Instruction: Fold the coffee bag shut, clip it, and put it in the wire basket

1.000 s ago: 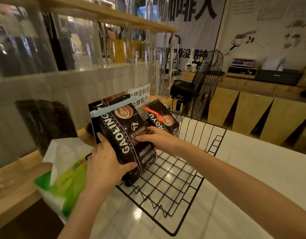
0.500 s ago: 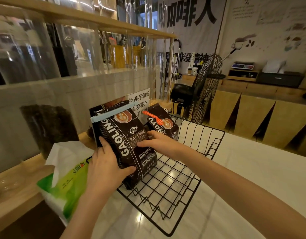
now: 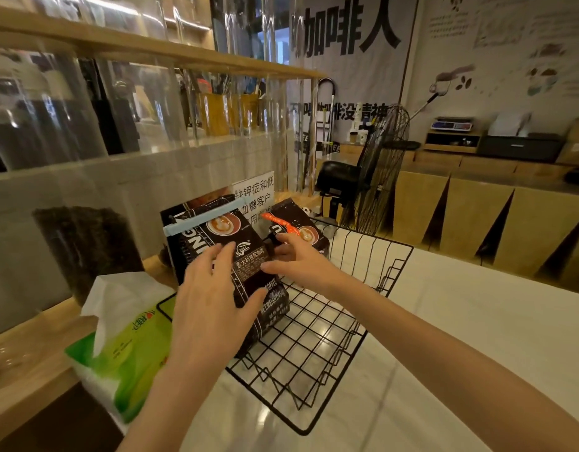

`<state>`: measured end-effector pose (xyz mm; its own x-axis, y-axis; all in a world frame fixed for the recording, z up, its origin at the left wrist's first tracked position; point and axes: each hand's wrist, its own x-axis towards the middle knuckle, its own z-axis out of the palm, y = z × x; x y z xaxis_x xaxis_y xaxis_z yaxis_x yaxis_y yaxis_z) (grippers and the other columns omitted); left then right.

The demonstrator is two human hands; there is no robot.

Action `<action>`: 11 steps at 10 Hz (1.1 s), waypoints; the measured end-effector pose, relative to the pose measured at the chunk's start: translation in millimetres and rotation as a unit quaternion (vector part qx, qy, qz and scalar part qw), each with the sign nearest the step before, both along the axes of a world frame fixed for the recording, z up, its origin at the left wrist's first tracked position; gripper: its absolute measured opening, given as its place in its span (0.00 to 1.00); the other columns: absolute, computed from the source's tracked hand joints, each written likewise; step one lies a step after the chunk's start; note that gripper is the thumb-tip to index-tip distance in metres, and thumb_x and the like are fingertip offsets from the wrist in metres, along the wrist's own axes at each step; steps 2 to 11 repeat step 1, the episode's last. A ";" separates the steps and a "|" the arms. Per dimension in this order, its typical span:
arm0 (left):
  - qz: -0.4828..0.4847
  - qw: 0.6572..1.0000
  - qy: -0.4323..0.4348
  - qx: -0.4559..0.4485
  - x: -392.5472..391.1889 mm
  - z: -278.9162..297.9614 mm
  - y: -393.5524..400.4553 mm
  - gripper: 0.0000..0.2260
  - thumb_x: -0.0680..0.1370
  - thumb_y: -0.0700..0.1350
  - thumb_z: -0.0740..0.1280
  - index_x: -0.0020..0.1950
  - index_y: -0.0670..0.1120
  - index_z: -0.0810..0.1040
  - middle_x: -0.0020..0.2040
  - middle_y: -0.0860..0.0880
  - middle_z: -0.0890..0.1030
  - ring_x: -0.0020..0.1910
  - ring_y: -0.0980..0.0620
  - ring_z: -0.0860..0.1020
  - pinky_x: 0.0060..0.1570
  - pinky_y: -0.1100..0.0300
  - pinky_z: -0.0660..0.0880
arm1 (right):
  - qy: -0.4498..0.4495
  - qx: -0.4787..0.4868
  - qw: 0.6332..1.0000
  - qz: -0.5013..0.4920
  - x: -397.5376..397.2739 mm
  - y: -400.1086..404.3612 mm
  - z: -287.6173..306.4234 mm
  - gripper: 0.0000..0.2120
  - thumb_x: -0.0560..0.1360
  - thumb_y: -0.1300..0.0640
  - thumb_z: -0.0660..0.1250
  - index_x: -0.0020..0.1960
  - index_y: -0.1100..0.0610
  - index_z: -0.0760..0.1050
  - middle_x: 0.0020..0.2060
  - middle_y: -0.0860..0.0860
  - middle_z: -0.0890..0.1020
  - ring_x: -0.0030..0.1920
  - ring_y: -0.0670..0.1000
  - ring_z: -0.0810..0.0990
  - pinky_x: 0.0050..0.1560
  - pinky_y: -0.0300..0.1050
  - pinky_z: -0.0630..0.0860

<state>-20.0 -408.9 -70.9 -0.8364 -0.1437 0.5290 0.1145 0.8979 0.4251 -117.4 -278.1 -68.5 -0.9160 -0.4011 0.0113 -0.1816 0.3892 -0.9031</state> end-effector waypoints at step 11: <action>-0.100 0.995 0.001 0.014 0.3 8.3 19.6 0.28 0.71 0.52 0.66 0.69 0.52 0.61 0.65 0.51 0.70 0.62 0.55 0.68 0.58 0.61 0.66 | 0.062 -0.060 0.995 -0.047 15.1 21.8 11.0 0.29 0.71 0.56 0.68 0.69 0.54 0.61 0.66 0.54 0.71 0.62 0.51 0.72 0.56 0.42 0.71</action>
